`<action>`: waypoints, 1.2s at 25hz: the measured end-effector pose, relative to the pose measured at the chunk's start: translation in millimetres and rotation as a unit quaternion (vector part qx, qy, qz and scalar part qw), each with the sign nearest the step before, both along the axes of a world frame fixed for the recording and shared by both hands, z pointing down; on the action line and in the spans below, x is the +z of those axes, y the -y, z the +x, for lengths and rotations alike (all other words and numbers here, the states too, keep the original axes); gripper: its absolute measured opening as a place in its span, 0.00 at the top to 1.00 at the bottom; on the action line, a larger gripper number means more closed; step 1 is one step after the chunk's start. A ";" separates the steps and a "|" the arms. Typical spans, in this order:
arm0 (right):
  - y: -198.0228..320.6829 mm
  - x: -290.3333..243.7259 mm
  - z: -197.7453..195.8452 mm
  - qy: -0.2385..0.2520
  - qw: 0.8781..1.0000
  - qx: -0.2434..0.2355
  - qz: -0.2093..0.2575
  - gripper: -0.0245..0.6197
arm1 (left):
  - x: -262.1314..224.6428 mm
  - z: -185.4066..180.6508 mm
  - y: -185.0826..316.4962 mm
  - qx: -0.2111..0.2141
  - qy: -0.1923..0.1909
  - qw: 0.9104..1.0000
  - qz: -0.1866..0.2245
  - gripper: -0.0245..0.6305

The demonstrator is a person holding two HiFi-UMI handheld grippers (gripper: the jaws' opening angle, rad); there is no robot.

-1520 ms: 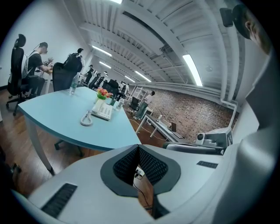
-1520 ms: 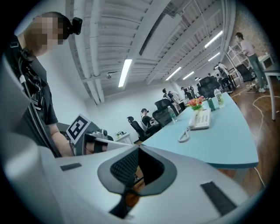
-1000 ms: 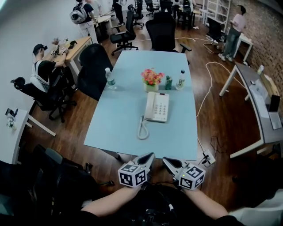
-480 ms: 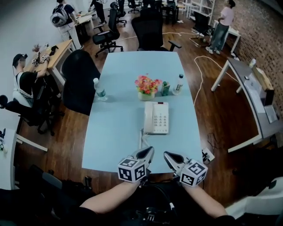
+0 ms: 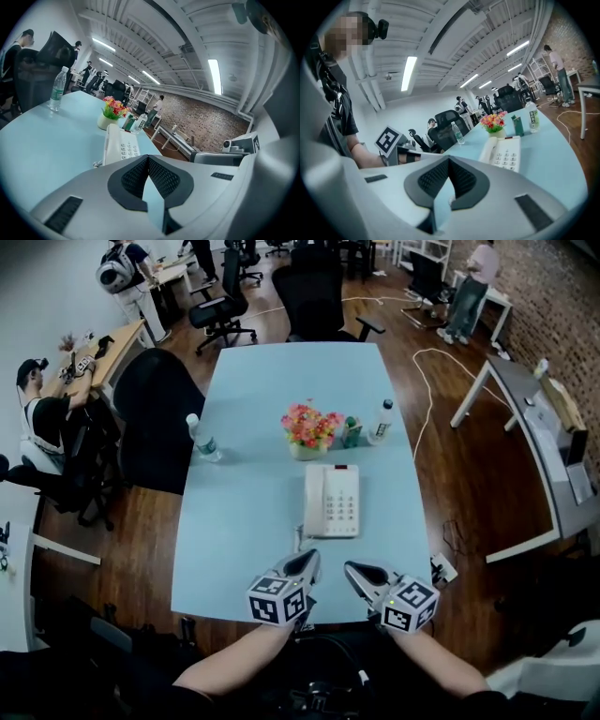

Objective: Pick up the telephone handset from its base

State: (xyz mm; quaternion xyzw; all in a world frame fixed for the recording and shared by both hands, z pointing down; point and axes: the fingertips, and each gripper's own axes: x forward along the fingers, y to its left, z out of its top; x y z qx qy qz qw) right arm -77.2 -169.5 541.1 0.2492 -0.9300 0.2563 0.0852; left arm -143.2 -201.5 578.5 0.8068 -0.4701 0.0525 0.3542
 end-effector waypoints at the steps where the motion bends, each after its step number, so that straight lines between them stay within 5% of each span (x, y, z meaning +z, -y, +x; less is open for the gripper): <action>1: 4.2 -0.2 0.2 -0.002 1.000 -0.011 0.002 0.94 | 0.6 -2.5 5.4 -0.012 0.002 1.000 0.002 0.96; 7: 33.6 -10.7 18.5 -0.007 0.998 -0.064 0.011 0.94 | 2.4 -15.4 40.7 -0.101 0.034 0.994 0.016 0.96; 11: 51.0 -7.9 36.2 0.002 0.997 -0.074 0.011 0.94 | 12.4 -23.2 83.2 -0.131 0.093 0.987 0.022 0.95; 12: 53.3 -4.6 41.0 0.005 0.997 -0.075 0.007 0.93 | 18.1 -25.3 95.7 -0.136 0.113 0.984 0.017 0.85; 13: 54.8 -1.2 46.2 0.008 0.997 -0.074 0.002 0.94 | 24.5 -26.6 108.2 -0.136 0.134 0.981 0.011 0.71; 19: 64.2 12.6 78.7 0.016 0.999 -0.049 -0.017 0.93 | 73.0 -19.9 176.1 -0.111 0.232 0.966 -0.036 0.51; 23: 71.8 15.0 94.8 0.019 0.999 -0.029 -0.021 0.94 | 101.7 -25.6 201.4 -0.115 0.253 0.958 -0.074 0.50; 30: 79.0 20.3 109.6 0.012 1.000 -0.002 -0.019 0.93 | 120.4 -27.6 213.9 -0.111 0.254 0.957 -0.088 0.50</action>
